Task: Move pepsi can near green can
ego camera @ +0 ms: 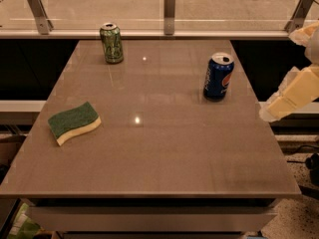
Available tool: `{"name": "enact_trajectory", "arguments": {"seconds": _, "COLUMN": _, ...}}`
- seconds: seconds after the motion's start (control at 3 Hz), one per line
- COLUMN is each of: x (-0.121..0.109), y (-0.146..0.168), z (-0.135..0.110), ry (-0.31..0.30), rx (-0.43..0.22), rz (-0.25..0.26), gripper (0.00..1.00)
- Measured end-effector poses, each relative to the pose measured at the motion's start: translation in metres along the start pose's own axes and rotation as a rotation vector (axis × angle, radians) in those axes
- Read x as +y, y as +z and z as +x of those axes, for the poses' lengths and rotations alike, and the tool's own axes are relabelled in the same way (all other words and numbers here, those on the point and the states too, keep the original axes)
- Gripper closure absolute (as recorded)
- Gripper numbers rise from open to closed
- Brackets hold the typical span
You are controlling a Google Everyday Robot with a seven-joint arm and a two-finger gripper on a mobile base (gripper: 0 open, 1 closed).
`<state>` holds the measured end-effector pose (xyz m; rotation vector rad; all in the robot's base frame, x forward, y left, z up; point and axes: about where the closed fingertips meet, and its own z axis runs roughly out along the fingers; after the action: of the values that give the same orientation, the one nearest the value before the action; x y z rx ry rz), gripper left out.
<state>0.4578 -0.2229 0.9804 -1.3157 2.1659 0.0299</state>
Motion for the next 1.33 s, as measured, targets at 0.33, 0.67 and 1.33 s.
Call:
{"name": "enact_trajectory", "arguments": {"seconds": 0.33, "x": -0.007, "y": 0.017, "z": 0.006, "ry": 0.060, "rx": -0.079, "rz": 0.022, "gripper": 0.00}}
{"name": "enact_trajectory", "arguments": {"seconds": 0.67, "x": -0.017, "y": 0.036, "z": 0.009, "ry": 0.109, "rx": -0.172, "rz": 0.039, "gripper": 0.00}}
{"name": "enact_trajectory", "arguments": {"seconds": 1.33, "x": -0.037, "y": 0.067, "z": 0.001, "ry": 0.158, "rx": -0.355, "rz": 0.084, "gripper": 0.00}}
